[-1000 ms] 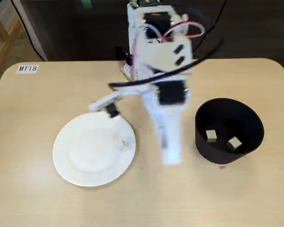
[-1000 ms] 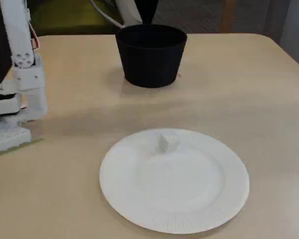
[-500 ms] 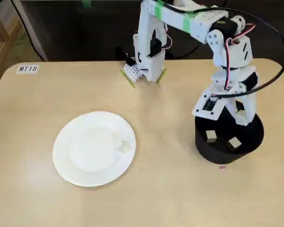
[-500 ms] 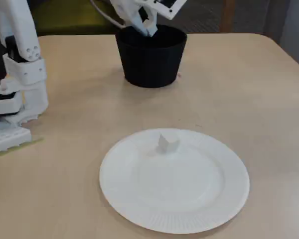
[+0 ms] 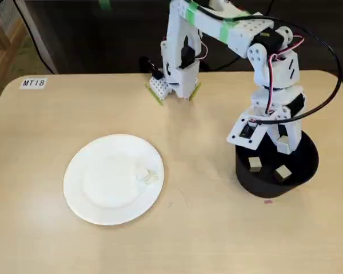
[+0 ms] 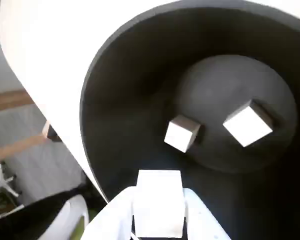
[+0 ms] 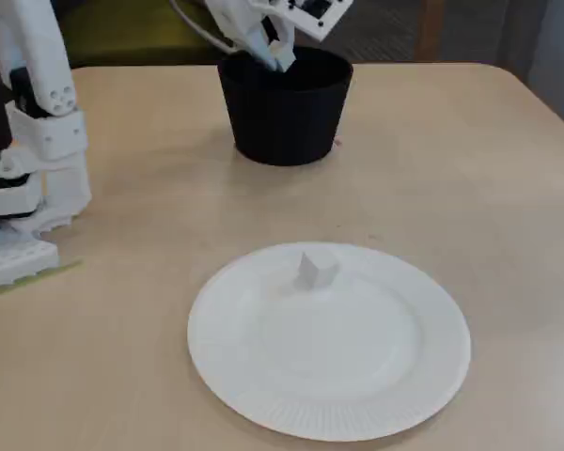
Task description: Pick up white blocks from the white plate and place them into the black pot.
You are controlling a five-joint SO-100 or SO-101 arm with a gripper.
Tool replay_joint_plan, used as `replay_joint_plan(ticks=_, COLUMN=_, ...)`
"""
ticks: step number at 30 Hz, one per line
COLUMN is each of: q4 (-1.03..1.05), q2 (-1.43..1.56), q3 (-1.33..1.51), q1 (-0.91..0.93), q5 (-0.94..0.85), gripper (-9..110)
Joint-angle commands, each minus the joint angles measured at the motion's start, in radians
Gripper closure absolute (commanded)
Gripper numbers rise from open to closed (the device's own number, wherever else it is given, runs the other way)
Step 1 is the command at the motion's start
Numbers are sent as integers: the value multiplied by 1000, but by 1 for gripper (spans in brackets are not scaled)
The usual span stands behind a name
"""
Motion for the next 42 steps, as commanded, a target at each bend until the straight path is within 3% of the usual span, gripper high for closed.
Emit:
replay_joint_plan(ticks=1, q4=-17, q2=41, q3=-5, q1=31, q5=0, gripper=104)
replay_joint_plan(ticks=3, q4=-17, q2=41, q3=-5, q1=41, q5=0, gripper=104)
replay_joint_plan(ticks=8, q4=-5, q2=48, q3=-3, q1=61, q5=-29, gripper=83)
replay_joint_plan(ticks=12, q4=-2, q2=51, q3=-3, q1=81, q5=-31, gripper=78)
replay_joint_plan(ticks=16, q4=5, q2=60, q3=-3, q1=106, q5=-32, gripper=83)
replay_joint_plan(ticks=19, q4=12, q2=94, q3=-3, q1=150, q5=-12, gripper=104)
replay_joint_plan(ticks=25, q4=46, q2=244, q3=-3, q1=351, q5=-31, gripper=104)
replay_joint_plan(ticks=31, q4=213, q2=267, q3=26, q1=650, q5=-5, gripper=104)
replay_joint_plan(ticks=37, q4=155, q2=242, q3=193, q1=804, q5=101, gripper=104)
replay_joint_plan(ticks=39, q4=143, q2=213, q3=179, q1=841, q5=46, gripper=104)
replay_joint_plan(ticks=42, q4=103, q2=199, q3=190, q1=923, q5=-183, gripper=104)
